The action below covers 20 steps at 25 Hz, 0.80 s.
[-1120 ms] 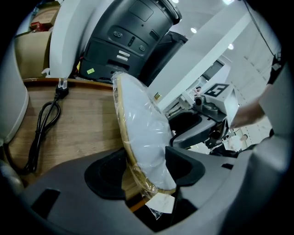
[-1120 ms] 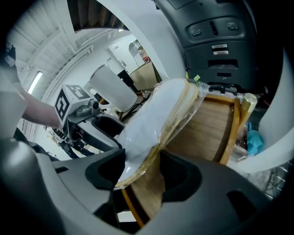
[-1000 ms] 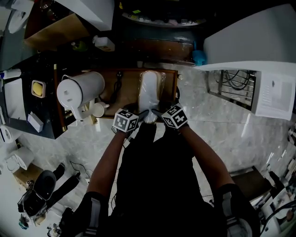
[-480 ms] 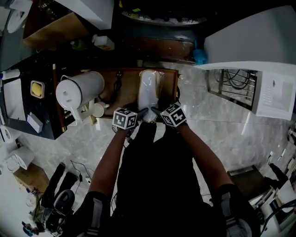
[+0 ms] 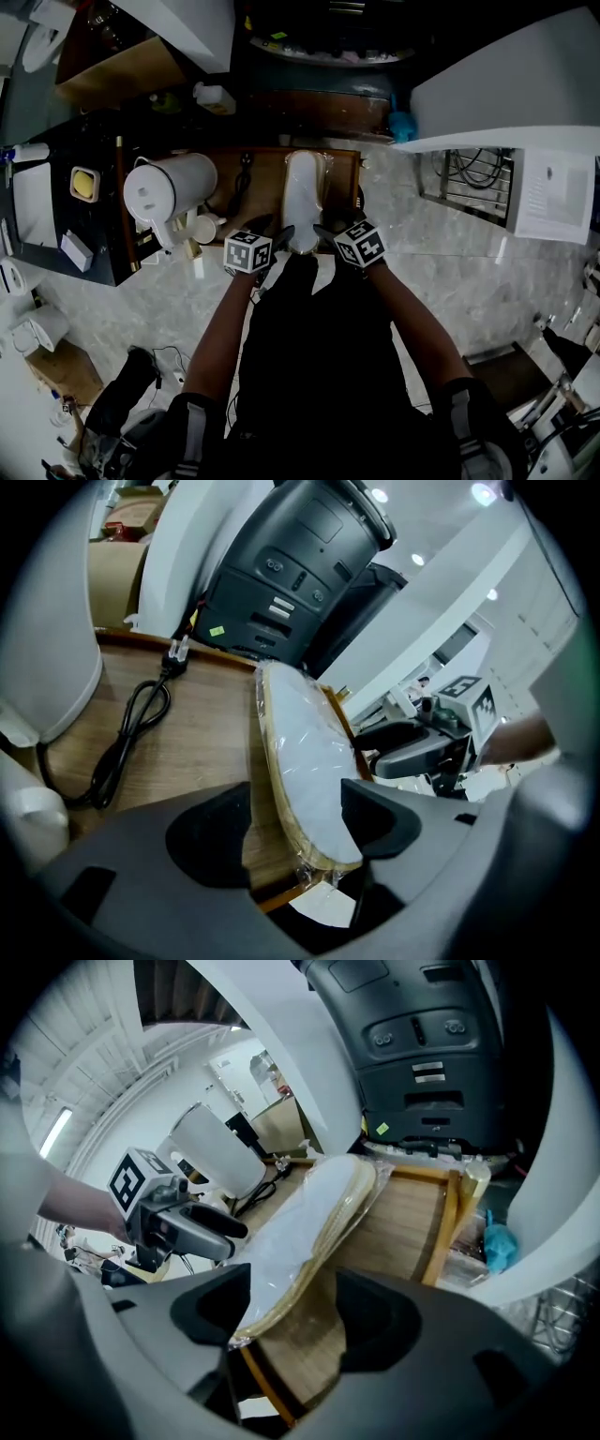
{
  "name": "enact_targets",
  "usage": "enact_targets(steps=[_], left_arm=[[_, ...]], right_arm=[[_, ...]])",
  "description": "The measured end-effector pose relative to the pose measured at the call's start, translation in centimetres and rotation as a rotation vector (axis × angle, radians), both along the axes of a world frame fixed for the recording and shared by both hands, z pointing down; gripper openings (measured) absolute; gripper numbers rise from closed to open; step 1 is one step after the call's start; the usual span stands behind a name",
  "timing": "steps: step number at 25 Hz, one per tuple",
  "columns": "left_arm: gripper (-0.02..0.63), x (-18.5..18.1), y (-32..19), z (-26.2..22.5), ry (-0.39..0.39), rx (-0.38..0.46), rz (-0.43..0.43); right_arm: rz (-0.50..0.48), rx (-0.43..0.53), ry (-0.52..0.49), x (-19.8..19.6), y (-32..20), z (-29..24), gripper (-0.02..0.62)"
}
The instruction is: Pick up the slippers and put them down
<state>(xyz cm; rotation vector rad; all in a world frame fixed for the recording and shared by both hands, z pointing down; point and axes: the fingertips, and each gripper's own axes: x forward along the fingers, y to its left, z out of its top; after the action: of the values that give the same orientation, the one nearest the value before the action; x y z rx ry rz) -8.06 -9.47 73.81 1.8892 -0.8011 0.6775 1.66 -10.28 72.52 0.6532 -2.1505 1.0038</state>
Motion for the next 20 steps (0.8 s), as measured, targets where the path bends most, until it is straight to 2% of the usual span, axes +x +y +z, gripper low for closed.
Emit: enact_targets(steps=[6,7,12,15,18,20], left_arm=[[0.295,-0.5,-0.9,-4.7,0.03,0.123,-0.018],[0.295,-0.3,-0.9,-5.7,0.047,0.145,-0.016],[0.289,1.5,-0.6,-11.3,0.182,0.269,0.011],[0.215,2.3,-0.2,-14.8,0.239,0.345,0.036],[0.06,2.8,0.6,-17.8,0.27,0.407,0.062],[0.031,3.0,1.2,-19.5,0.287,0.431,0.08]], right_arm=[[0.031,0.082,-0.039,1.2,-0.1,-4.1,0.271],[0.033,0.103,-0.058,1.2,-0.1,-5.1,0.254],[0.048,0.218,-0.142,0.9,0.6,-10.6,0.034],[0.033,0.272,-0.181,0.3,1.4,-13.6,0.009],[0.009,0.329,-0.192,-0.4,2.1,-16.2,0.008],[0.002,0.353,-0.206,-0.8,2.6,-17.7,0.008]])
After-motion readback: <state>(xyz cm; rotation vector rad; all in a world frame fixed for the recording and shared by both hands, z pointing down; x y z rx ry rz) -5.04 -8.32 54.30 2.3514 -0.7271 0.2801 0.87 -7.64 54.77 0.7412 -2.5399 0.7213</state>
